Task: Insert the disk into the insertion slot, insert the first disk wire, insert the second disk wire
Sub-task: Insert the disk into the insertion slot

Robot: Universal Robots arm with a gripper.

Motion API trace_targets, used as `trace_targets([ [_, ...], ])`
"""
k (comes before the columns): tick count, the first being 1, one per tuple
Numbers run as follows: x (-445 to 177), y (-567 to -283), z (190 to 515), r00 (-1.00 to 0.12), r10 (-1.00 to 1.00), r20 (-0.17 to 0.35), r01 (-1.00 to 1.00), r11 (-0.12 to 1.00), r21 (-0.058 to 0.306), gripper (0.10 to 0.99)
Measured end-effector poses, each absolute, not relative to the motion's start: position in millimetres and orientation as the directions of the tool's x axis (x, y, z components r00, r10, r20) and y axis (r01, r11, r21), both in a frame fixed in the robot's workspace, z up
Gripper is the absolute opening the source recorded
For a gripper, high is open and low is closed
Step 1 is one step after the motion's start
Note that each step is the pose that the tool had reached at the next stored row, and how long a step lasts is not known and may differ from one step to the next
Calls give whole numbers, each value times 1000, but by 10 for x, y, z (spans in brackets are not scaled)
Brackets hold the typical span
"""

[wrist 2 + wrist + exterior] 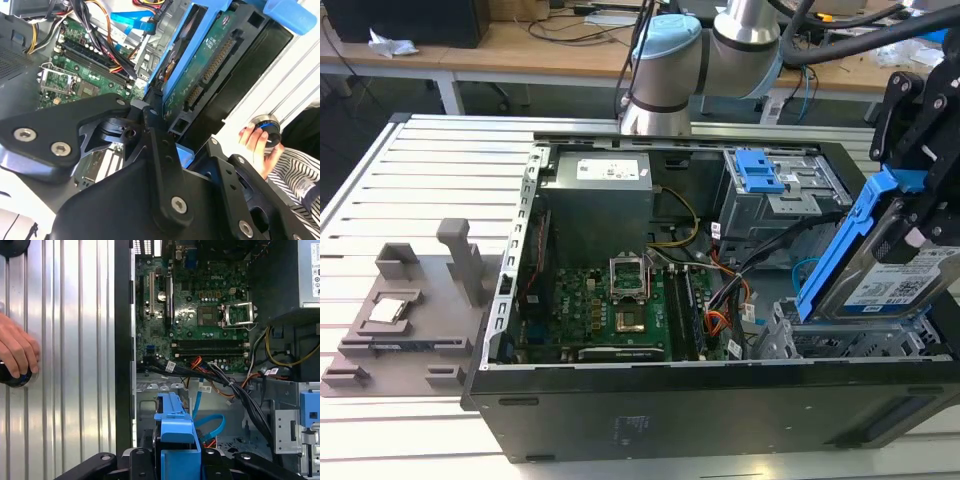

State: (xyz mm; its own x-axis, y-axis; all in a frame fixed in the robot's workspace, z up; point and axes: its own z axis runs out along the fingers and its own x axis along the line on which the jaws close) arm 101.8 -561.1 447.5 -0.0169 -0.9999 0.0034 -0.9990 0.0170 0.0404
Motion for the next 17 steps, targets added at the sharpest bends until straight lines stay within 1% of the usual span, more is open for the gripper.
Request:
trace_targets([
  [17,1018,-5480,4238,-15,-1000,3,-999,15,41,365],
])
